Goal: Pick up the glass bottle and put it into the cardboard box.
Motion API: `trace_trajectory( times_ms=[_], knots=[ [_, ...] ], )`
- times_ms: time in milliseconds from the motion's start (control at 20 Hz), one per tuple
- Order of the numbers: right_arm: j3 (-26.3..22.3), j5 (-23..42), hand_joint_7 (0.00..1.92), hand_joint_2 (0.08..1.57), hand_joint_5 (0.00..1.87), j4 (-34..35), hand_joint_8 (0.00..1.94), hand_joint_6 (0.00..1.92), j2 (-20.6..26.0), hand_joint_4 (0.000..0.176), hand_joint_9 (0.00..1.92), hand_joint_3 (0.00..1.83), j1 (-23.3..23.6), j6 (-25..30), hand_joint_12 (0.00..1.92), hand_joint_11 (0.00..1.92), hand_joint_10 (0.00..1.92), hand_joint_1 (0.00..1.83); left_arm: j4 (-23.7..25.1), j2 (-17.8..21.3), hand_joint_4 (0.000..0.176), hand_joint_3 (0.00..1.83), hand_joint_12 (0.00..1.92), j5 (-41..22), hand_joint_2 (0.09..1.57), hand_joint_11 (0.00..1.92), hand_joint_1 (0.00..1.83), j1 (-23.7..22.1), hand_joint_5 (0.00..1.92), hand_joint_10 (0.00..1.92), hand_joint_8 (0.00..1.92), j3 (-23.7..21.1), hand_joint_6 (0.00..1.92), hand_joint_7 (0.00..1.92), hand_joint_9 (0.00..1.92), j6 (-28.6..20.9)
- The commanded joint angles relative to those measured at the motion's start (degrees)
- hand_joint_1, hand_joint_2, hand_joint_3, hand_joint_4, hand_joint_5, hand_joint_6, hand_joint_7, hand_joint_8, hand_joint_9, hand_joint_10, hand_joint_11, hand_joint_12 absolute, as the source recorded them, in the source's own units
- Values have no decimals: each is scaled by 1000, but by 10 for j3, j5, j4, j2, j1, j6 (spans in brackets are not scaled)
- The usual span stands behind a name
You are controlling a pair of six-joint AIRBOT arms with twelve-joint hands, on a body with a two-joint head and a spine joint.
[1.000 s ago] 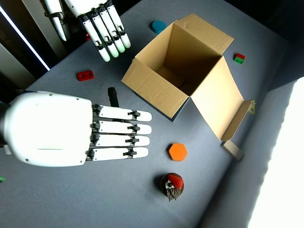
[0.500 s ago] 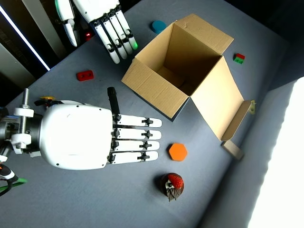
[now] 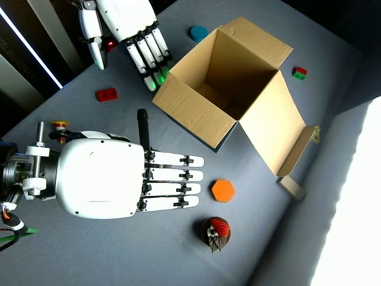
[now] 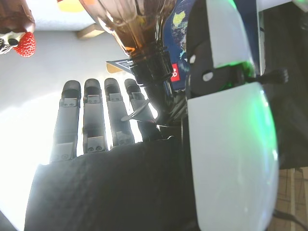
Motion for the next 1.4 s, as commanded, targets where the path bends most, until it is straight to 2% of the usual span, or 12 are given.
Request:
trace_trajectory(
  times_ms=[0, 250, 300, 350, 450, 500, 550, 600, 650, 750, 1150, 1350],
  knots=[
    [1, 59, 0, 930, 0, 3, 0, 0, 2, 0, 0, 0, 3, 1, 0, 0, 0, 984, 43, -1, 8, 4, 0, -12, 1280, 0, 0, -4, 0, 0, 0, 0, 0, 0, 0, -2],
    [1, 57, 47, 938, 13, 4, 19, 5, 4, 0, 19, 0, 7, 2, 0, 0, 8, 990, 52, 0, 9, 6, 0, -1, 1286, 0, 2, -3, 0, 0, 0, 5, 0, 0, 0, -2],
    [1, 56, 315, 952, 226, 4, 4, 7, 4, 0, 246, 0, 7, 2, 383, 0, 48, 981, 52, 0, 9, 2, 0, -1, 1279, 0, 25, -3, 0, 0, 0, 6, 0, 0, 0, -2],
    [1, 56, 315, 952, 226, 5, 4, 7, 4, 0, 246, 0, 8, 2, 383, 0, 48, 981, 52, 0, 9, 2, 0, -1, 1279, 0, 25, -3, 0, 0, 0, 6, 0, 0, 0, -2],
    [0, 55, 635, 1034, 534, 5, 90, 121, 4, 0, 588, 27, 8, 2, 1364, 0, 228, 975, 52, 0, 8, 2, 0, -1, 1279, 0, 26, -3, 3, 0, 0, 9, 1, 0, 0, -2],
    [0, 54, 768, 1077, 609, 5, 154, 296, 5, 0, 592, 31, 8, 2, 1601, 35, 615, 1002, 52, 1, 8, 2, 0, -1, 1280, 0, 25, -3, 3, 0, 1, 10, 1, 2, 0, -2],
    [0, 54, 807, 1095, 585, 5, 195, 472, 5, 0, 545, 21, 8, 2, 1682, 55, 860, 1013, 55, 2, 8, 2, 0, 0, 1281, 0, 25, -4, 4, 0, 2, 12, 1, 4, 0, -2],
    [0, 54, 872, 1192, 722, 5, 432, 1141, 5, 0, 589, 20, 8, 2, 1767, 166, 1085, 1070, 58, 3, 8, 2, 0, 4, 1280, 0, 23, -5, 8, 0, 3, 14, 3, 7, 0, -2],
    [0, 54, 964, 1181, 732, 5, 990, 1245, 6, 0, 683, 5, 10, 2, 1827, 308, 1265, 1184, 58, 5, 8, 2, 0, 10, 1282, 0, 15, -5, 13, 0, 2, 15, 4, 8, 0, -2],
    [-5, 53, 985, 1175, 764, 5, 1186, 1213, 12, 0, 761, 0, 17, 2, 1855, 420, 1415, 1221, 58, 8, 7, 2, 0, 14, 1282, 0, 14, -5, 12, 0, 2, 18, 4, 8, 0, -2],
    [-86, 100, 947, 1190, 745, 5, 1252, 1233, 77, 0, 767, 2, 85, -68, 1854, 446, 1457, 1211, 58, 25, 7, 0, 0, 29, 1275, 0, 25, -2, 11, 0, 7, 29, 1, 37, 0, -3],
    [-110, 122, 1015, 1151, 835, 5, 1104, 1142, 102, 0, 834, 0, 130, -65, 1827, 485, 1322, 1222, 58, 30, 7, 2, 0, 31, 1280, 0, 26, 6, 5, 0, 3, 30, 0, 35, 0, -12]
  ],
)
